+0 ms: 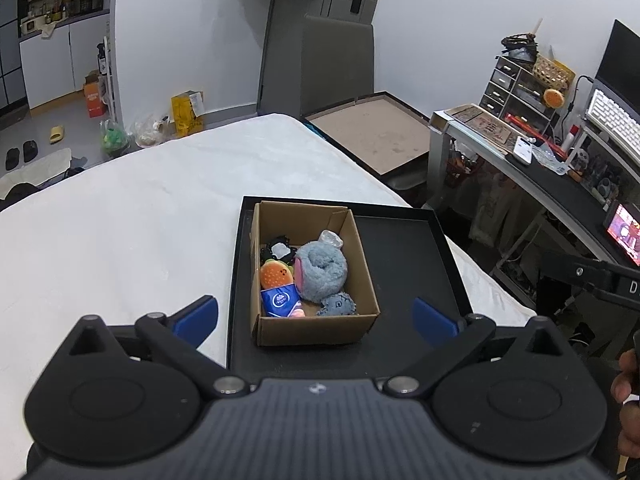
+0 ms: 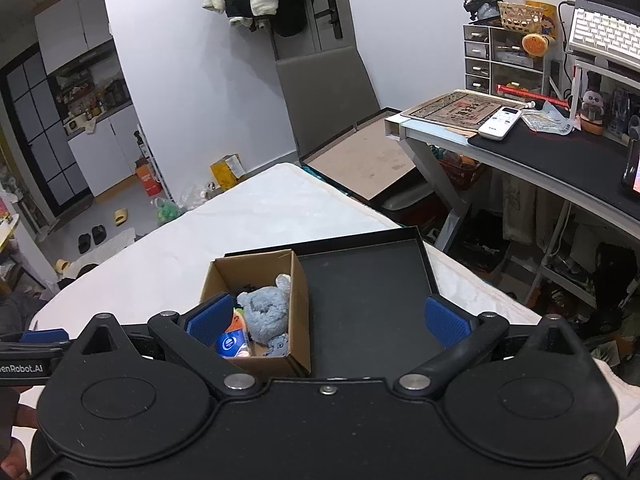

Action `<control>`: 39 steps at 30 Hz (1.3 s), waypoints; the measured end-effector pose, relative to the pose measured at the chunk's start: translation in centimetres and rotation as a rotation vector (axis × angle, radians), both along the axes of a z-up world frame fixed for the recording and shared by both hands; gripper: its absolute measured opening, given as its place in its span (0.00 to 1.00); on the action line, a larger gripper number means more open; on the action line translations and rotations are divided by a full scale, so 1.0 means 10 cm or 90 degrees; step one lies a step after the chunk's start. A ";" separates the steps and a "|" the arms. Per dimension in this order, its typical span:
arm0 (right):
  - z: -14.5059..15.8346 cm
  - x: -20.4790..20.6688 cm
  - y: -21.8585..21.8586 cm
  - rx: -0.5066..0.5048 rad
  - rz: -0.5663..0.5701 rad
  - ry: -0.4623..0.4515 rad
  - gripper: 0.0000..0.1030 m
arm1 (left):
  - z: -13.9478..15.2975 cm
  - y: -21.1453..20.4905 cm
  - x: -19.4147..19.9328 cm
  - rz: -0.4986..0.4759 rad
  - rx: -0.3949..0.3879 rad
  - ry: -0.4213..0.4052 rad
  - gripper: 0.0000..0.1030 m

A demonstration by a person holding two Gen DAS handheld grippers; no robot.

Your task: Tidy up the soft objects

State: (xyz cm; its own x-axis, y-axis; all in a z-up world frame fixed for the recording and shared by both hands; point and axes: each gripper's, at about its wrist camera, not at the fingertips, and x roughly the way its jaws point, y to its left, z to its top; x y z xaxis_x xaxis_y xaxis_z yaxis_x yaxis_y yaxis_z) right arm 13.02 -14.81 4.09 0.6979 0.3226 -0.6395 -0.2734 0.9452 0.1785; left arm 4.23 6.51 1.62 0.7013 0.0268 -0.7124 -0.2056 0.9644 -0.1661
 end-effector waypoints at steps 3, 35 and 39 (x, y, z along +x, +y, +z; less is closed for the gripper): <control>0.02 -0.07 -0.05 0.010 0.006 0.001 1.00 | 0.04 -0.03 -0.08 -0.005 0.000 -0.008 1.00; 0.10 -0.46 -0.02 -0.019 0.085 0.027 1.00 | 0.19 -0.15 -0.47 0.000 0.020 -0.031 1.00; 0.12 -0.46 -0.06 -0.019 0.071 0.026 1.00 | 0.19 -0.13 -0.50 0.003 0.022 -0.031 1.00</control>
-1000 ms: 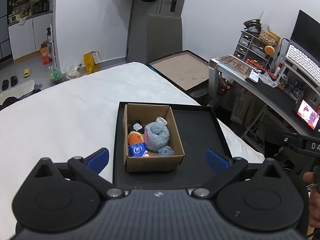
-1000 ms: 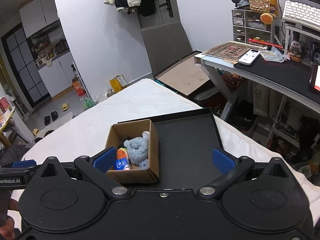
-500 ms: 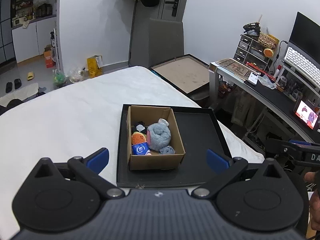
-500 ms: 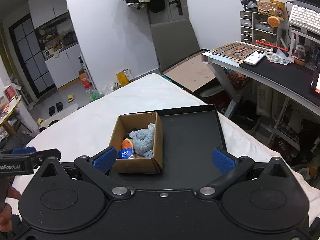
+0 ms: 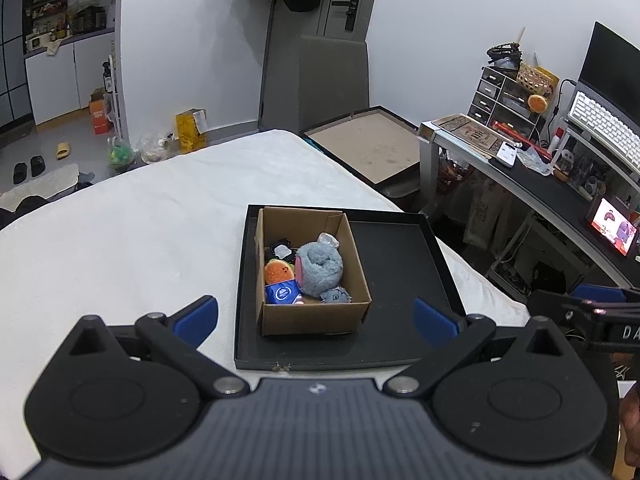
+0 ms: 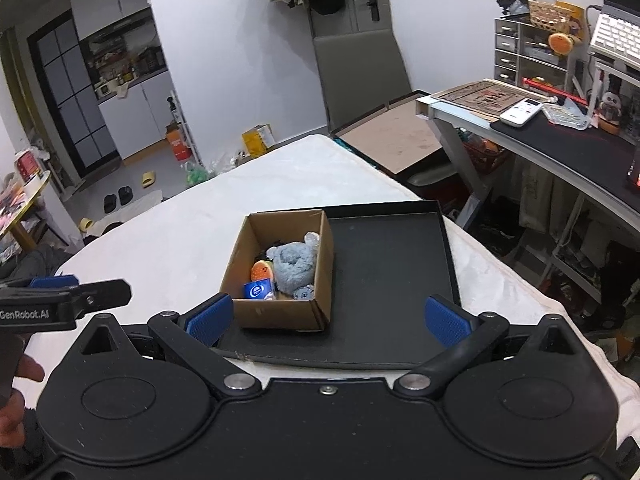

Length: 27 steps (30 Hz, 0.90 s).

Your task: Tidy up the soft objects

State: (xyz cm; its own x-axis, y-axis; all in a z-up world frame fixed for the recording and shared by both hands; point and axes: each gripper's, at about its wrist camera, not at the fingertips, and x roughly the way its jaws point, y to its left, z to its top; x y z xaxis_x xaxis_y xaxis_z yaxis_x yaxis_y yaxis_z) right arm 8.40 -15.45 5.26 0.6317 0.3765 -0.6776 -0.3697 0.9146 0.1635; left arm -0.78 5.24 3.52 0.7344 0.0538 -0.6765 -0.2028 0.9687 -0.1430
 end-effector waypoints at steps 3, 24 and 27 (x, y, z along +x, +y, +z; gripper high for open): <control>0.02 -0.01 -0.02 -0.002 -0.008 -0.004 1.00 | 0.00 0.01 -0.02 0.000 0.002 0.000 1.00; 0.03 -0.04 -0.09 -0.003 -0.028 0.000 1.00 | 0.02 -0.08 -0.04 -0.015 0.017 0.011 1.00; 0.03 -0.04 -0.09 -0.001 -0.029 0.001 1.00 | 0.02 -0.09 -0.05 -0.015 0.018 0.011 1.00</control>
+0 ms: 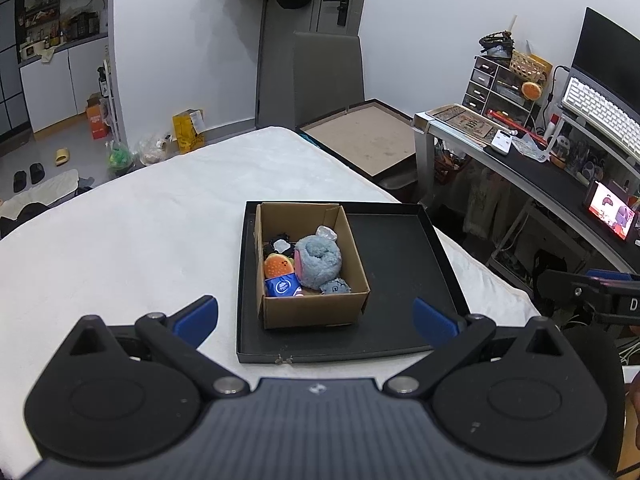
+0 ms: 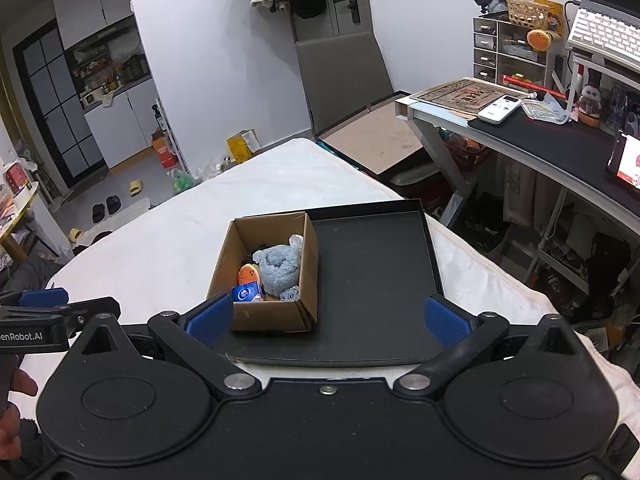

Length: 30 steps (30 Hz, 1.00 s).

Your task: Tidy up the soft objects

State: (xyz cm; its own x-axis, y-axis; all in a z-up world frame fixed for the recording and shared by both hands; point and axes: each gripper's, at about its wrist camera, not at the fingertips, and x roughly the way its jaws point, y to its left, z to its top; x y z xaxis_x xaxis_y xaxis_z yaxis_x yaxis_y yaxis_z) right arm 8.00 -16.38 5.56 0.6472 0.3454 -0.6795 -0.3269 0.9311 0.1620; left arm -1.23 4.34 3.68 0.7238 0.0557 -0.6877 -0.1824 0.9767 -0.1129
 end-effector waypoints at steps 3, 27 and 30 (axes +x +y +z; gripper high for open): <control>0.00 0.00 0.00 0.001 0.000 -0.001 1.00 | 0.00 0.00 0.00 0.000 0.002 0.001 1.00; 0.00 -0.02 -0.06 0.009 0.002 0.002 1.00 | -0.05 -0.06 0.01 0.001 0.010 0.010 1.00; -0.01 -0.02 -0.06 0.007 0.002 0.002 1.00 | -0.05 -0.06 0.01 0.000 0.010 0.010 1.00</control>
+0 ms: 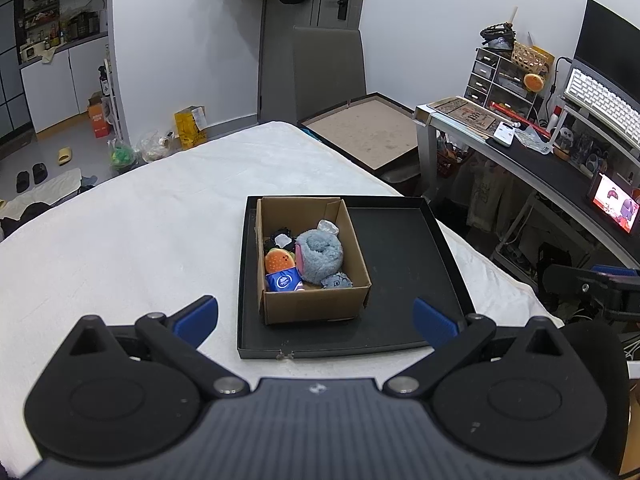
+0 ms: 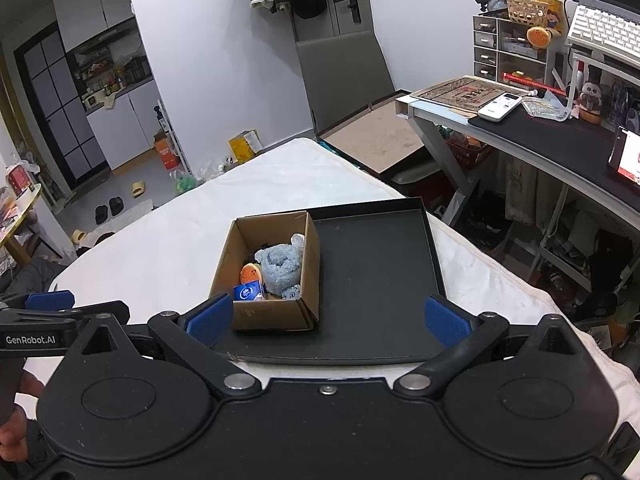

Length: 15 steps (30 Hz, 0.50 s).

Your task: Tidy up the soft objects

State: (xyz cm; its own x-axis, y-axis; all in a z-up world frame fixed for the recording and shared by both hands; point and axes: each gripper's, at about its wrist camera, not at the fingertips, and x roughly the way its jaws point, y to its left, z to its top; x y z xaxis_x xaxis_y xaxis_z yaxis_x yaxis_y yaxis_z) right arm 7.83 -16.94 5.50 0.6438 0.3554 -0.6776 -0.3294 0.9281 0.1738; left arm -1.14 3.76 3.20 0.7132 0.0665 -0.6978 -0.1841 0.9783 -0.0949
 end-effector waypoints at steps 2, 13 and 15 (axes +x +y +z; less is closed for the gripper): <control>0.00 0.00 0.00 0.001 0.002 0.000 1.00 | 0.00 -0.01 0.00 0.000 0.000 0.000 1.00; -0.01 0.00 0.00 -0.001 0.003 0.002 1.00 | 0.00 -0.02 0.01 0.002 0.000 0.001 1.00; -0.01 0.00 0.00 0.000 0.004 0.003 1.00 | 0.00 -0.02 0.01 0.002 0.001 0.001 1.00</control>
State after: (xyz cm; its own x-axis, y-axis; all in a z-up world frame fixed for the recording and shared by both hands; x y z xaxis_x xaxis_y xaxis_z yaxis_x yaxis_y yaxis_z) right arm 7.81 -16.96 5.39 0.6387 0.3588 -0.6807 -0.3340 0.9262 0.1748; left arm -1.03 3.61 3.23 0.7114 0.0693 -0.6993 -0.1871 0.9779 -0.0934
